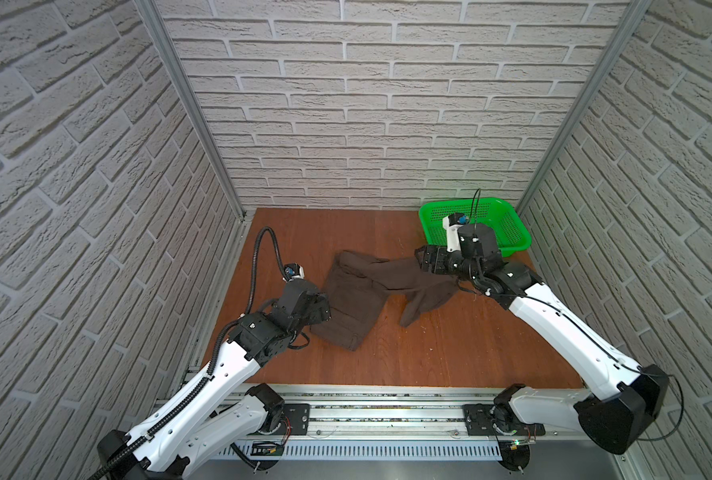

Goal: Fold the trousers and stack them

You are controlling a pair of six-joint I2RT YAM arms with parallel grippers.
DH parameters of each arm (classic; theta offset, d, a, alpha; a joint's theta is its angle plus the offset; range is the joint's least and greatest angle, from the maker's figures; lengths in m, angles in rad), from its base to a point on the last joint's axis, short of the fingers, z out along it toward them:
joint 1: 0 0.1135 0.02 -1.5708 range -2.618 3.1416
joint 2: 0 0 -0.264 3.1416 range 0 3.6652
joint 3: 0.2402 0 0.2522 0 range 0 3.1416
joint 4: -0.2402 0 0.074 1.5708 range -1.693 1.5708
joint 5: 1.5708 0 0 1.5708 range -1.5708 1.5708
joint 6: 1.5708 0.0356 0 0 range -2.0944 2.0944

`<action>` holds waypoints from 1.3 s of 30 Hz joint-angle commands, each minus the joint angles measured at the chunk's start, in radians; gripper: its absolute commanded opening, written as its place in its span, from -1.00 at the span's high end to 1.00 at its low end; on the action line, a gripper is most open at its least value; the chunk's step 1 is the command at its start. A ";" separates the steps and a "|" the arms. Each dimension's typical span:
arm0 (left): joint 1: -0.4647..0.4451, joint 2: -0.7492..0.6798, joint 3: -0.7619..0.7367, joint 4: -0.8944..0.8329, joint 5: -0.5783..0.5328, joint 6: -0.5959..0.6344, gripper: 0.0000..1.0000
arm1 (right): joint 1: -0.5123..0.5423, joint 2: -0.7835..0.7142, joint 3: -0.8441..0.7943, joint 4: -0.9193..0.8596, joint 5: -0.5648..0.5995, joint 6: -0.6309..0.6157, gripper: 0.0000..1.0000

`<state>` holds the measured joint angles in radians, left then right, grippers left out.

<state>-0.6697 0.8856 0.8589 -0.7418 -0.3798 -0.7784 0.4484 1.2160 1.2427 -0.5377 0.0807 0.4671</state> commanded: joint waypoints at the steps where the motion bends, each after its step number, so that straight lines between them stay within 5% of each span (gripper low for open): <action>1: -0.047 0.049 0.003 -0.039 -0.023 -0.020 -0.86 | 0.004 -0.092 -0.060 -0.081 0.106 0.029 -0.86; 6: -0.162 0.129 -0.004 -0.092 -0.087 -0.081 -0.87 | 0.027 -0.194 -0.223 -0.077 0.060 0.071 -0.80; 10: -0.227 0.095 -0.036 -0.130 -0.157 -0.186 -0.89 | 0.178 -0.183 -0.307 -0.064 0.138 0.022 -0.75; 16: -0.253 -0.097 -0.060 -0.228 -0.266 -0.337 -0.88 | 0.537 -0.044 -0.340 0.086 0.350 -0.206 -0.67; 23: -0.253 -0.375 -0.076 -0.269 -0.336 -0.387 -0.86 | 0.793 0.303 -0.197 0.229 0.379 -0.534 -0.62; 31: -0.252 -0.524 0.001 -0.407 -0.420 -0.416 -0.87 | 0.840 0.537 -0.023 0.260 0.300 -0.572 -0.68; 39: -0.251 -0.604 0.025 -0.426 -0.439 -0.388 -0.88 | 0.838 0.717 0.120 0.237 0.427 -0.532 -0.80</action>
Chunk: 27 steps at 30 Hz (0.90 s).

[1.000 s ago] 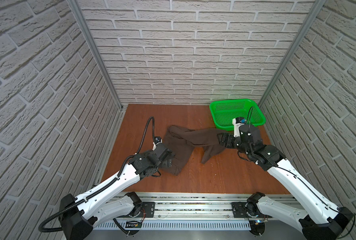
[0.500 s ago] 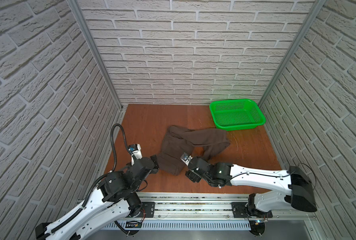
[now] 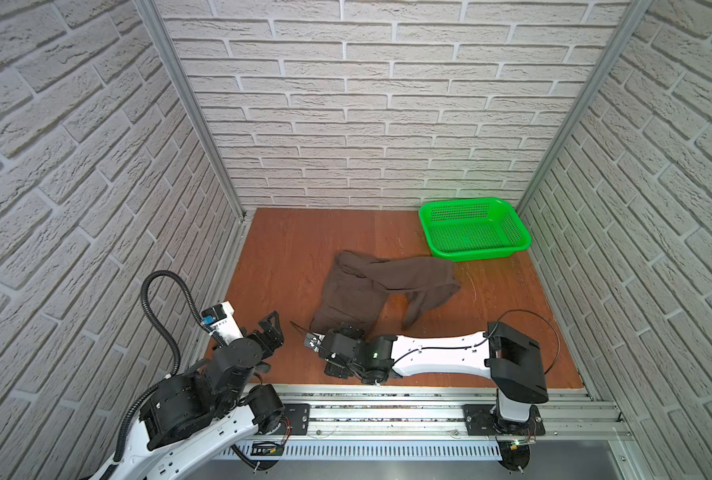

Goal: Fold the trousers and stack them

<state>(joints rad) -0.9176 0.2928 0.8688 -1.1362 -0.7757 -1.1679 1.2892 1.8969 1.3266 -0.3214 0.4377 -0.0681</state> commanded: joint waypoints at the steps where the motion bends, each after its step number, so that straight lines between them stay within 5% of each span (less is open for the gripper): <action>1: -0.003 -0.013 0.015 -0.037 -0.044 -0.001 -0.88 | -0.004 0.053 0.050 0.022 0.082 0.003 -0.82; 7: -0.003 -0.026 0.024 -0.064 -0.051 -0.001 -0.90 | -0.047 0.177 0.133 0.019 0.165 0.026 -0.84; 9: -0.003 -0.030 0.027 -0.066 -0.051 0.005 -0.90 | -0.067 0.188 0.146 0.021 0.182 0.031 -0.71; 11: -0.003 -0.029 0.030 -0.066 -0.049 0.014 -0.83 | -0.081 0.187 0.160 0.003 0.176 0.023 -0.25; 13: -0.002 -0.020 0.030 -0.065 -0.045 0.027 -0.76 | -0.088 0.169 0.190 -0.043 0.163 0.023 0.52; 15: -0.003 0.000 0.031 -0.062 -0.039 0.040 -0.72 | -0.088 0.109 0.198 -0.080 0.134 0.023 0.87; 21: -0.003 0.094 0.012 -0.001 -0.004 0.096 -0.80 | -0.133 -0.218 0.159 -0.192 0.022 0.131 0.88; 27: -0.003 0.252 -0.034 0.218 0.110 0.225 -0.90 | -0.336 -0.511 0.166 -0.324 -0.127 0.361 0.89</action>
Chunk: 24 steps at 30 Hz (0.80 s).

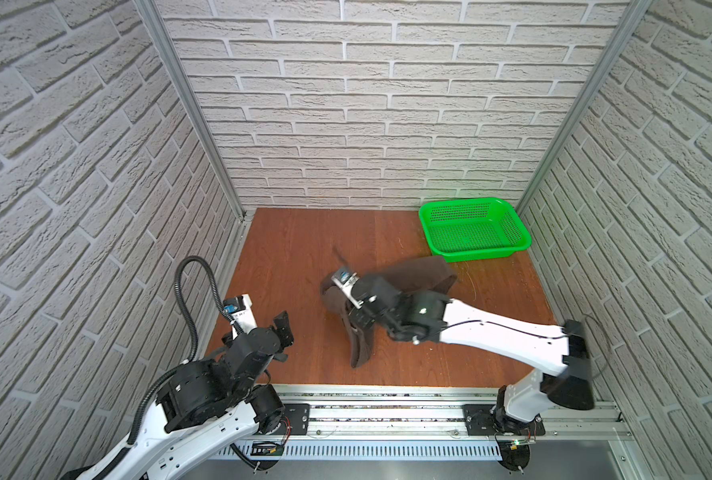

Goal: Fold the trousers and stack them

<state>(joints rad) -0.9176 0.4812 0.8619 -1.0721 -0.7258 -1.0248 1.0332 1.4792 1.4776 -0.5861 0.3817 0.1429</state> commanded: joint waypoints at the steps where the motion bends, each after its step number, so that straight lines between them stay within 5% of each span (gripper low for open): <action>1: -0.002 0.096 -0.033 0.195 0.086 0.102 -0.91 | -0.113 -0.129 0.018 -0.071 -0.089 0.180 0.89; 9: -0.016 0.433 -0.081 0.615 0.357 0.201 -0.97 | -0.342 -0.227 0.256 -0.270 -0.210 0.311 0.89; 15: -0.057 0.607 -0.080 0.840 0.434 0.216 -0.96 | -0.463 -0.247 0.300 -0.339 -0.223 0.370 0.89; 24: -0.111 0.822 -0.106 1.062 0.499 0.129 -0.96 | -0.508 -0.267 0.378 -0.343 -0.170 0.382 0.89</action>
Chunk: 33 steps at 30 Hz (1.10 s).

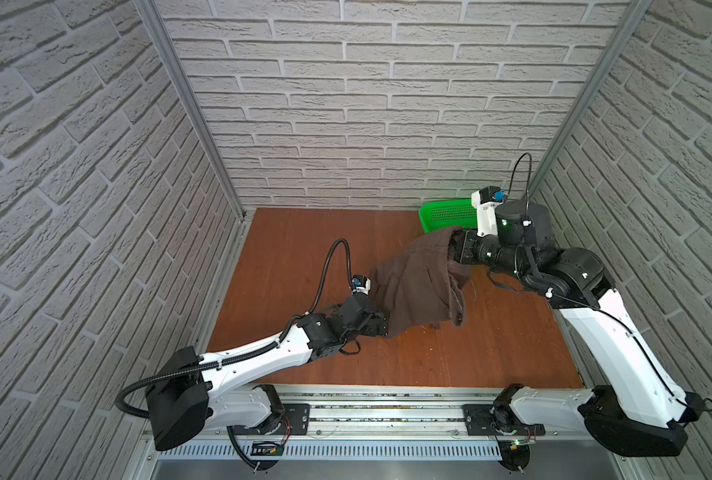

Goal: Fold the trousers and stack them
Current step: 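Lift the waistband with the right gripper, stretching the trousers from the left gripper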

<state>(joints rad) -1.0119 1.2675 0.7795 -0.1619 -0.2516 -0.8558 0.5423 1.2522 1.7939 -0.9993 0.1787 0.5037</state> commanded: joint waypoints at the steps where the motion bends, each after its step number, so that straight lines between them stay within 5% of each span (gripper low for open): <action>1: -0.024 0.051 -0.032 0.185 0.026 -0.049 -0.96 | -0.023 -0.041 0.072 0.069 0.037 0.020 0.89; 11: -0.028 0.222 -0.062 0.519 0.071 -0.050 -0.96 | -0.072 -0.027 0.211 0.036 0.034 0.027 0.89; 18: -0.040 0.318 -0.065 0.720 0.190 0.024 -0.96 | -0.091 0.112 0.587 -0.073 0.075 -0.015 0.89; 23: -0.066 0.344 -0.048 0.729 0.142 0.102 -0.96 | -0.094 0.227 0.835 -0.083 0.069 -0.010 0.89; 33: -0.061 0.564 0.193 0.562 0.032 0.191 -0.96 | -0.096 0.235 0.823 -0.025 0.067 0.021 0.90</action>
<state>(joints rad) -1.0790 1.7836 0.9089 0.4458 -0.1577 -0.7109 0.4522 1.5051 2.6072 -1.1492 0.2287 0.5182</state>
